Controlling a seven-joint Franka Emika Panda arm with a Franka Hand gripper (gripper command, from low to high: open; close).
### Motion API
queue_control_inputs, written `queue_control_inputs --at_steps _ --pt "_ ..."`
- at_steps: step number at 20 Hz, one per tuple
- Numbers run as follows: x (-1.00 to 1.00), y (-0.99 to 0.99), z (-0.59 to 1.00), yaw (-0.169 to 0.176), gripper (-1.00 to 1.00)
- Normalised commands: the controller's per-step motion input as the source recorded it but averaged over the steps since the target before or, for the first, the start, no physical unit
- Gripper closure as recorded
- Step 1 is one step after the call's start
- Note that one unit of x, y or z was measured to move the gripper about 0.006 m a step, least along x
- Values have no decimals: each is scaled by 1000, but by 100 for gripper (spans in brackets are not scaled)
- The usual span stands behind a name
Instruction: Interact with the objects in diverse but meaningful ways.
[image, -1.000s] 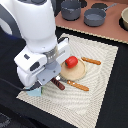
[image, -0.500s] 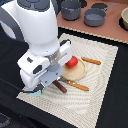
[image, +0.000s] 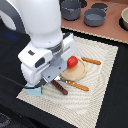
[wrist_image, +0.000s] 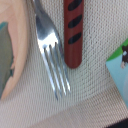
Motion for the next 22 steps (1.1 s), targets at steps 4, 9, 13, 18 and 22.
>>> queue_control_inputs --at_steps 4,9,13,18,22 --pt "-576 496 165 108 -100" --pt "-534 471 14 169 -100" --pt "-701 394 -46 155 -100" --pt "-858 337 -117 124 -100" --pt "-922 338 -142 93 -100"
